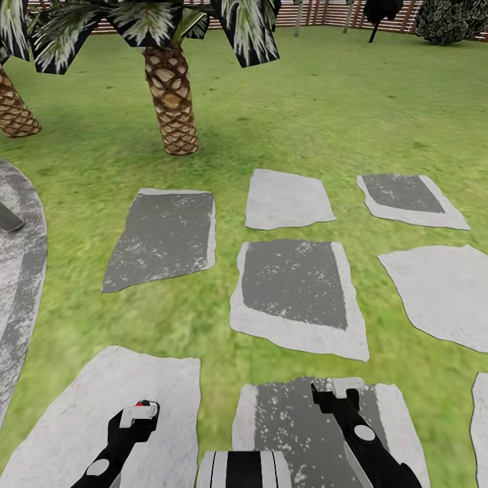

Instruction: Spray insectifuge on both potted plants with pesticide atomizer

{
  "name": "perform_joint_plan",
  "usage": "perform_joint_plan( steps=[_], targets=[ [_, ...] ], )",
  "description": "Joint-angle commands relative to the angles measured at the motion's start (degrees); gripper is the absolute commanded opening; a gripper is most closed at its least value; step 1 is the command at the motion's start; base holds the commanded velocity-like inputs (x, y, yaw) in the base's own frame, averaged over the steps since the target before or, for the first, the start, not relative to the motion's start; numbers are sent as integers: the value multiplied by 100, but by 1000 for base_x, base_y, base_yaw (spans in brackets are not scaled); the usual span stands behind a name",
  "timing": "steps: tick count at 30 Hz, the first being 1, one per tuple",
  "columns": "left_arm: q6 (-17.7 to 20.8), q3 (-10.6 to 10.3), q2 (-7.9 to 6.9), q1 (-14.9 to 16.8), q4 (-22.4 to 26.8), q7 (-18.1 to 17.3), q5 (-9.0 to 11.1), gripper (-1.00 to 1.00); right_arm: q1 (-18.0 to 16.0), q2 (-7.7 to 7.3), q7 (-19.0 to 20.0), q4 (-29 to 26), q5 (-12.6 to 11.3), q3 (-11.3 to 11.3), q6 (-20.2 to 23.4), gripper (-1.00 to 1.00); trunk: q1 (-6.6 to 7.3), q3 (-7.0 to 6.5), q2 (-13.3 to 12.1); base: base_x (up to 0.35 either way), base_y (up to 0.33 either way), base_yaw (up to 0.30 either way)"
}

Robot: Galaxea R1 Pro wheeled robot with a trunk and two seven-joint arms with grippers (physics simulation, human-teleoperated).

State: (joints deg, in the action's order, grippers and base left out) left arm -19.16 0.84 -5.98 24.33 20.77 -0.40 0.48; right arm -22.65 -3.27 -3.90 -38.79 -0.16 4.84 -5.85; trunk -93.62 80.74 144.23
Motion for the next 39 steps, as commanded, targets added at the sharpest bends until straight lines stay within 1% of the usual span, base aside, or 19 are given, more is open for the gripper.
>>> perform_joint_plan(
  steps=[1, 12, 13, 33, 39],
  targets=[
    [-18, 9, 1, 2, -5, -4, 4, 100, -3, -7, -40, 3, -2, 34, -13, 100, 1, 3, 1, 2, 0, 0],
    [-25, 11, 1, 3, -4, -4, 11, 100, -3, -7, -41, 3, -2, 34, -13, 100, 1, 3, 1, 0, 0, 0],
    [-26, 8, 1, 2, -3, -4, 12, -100, -3, -7, -41, 3, -2, 34, -13, 100, 1, 3, 1, 0, 0, 0],
    [-34, 5, 1, 2, -3, -6, 17, -100, -3, -6, -32, 3, -1, 34, -13, 100, 1, 3, 1, 0, 0, 0],
    [-33, 7, 1, 2, -3, -12, 16, -100, -3, -7, -34, 3, 5, 34, -13, 100, 16, -130, -7, 0, 0, 0]
  ],
)
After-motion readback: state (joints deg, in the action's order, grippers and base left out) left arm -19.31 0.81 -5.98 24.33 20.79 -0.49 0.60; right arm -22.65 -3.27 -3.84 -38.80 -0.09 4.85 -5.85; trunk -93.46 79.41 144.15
